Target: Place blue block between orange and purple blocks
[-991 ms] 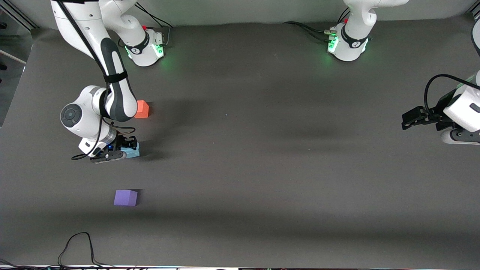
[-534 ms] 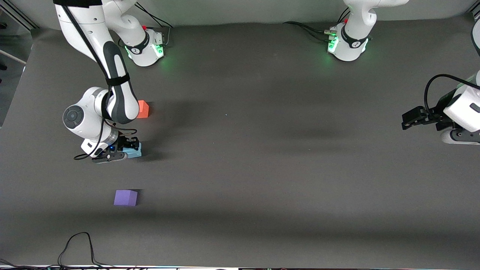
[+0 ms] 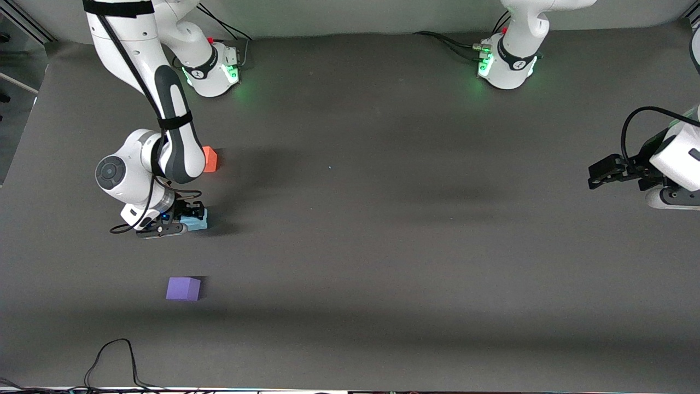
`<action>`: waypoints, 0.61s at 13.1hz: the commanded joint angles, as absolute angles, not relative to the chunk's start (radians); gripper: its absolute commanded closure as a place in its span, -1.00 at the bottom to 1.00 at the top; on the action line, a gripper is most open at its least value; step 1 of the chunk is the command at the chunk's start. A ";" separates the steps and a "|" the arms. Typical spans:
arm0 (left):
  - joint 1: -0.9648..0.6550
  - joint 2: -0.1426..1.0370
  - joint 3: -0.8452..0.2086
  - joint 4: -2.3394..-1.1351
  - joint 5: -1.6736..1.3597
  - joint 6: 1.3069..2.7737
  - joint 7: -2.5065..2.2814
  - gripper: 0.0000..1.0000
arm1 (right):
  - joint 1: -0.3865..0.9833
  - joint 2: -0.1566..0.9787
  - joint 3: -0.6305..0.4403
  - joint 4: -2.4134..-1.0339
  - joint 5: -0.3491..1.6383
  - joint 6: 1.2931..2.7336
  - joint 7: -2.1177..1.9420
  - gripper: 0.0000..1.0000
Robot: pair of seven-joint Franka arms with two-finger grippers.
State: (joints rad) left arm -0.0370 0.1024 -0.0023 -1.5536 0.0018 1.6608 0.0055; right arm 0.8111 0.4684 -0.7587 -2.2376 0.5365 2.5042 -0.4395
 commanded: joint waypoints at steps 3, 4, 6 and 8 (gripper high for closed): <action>-0.052 0.089 0.009 -1.542 0.025 1.655 0.021 -1.00 | 0.816 0.470 -0.764 -2.226 0.574 2.504 -0.471 -1.00; -0.052 0.089 0.009 -1.542 0.023 1.655 0.020 -1.00 | 0.819 0.456 -0.767 -2.224 0.574 2.503 -0.468 -1.00; -0.051 0.087 0.011 -1.540 0.018 1.654 0.018 -1.00 | 0.822 0.413 -0.775 -2.211 0.566 2.453 -0.466 -1.00; -0.051 0.087 0.011 -1.540 0.017 1.655 0.018 -1.00 | 0.839 0.379 -0.837 -2.128 0.537 2.285 -0.457 -1.00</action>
State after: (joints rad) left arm -0.0370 0.1022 -0.0023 -1.5419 0.0098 1.6608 0.0061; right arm 0.8202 0.4394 -0.7774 -2.1881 0.5444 2.4182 -0.4395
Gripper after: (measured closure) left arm 0.000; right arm 0.000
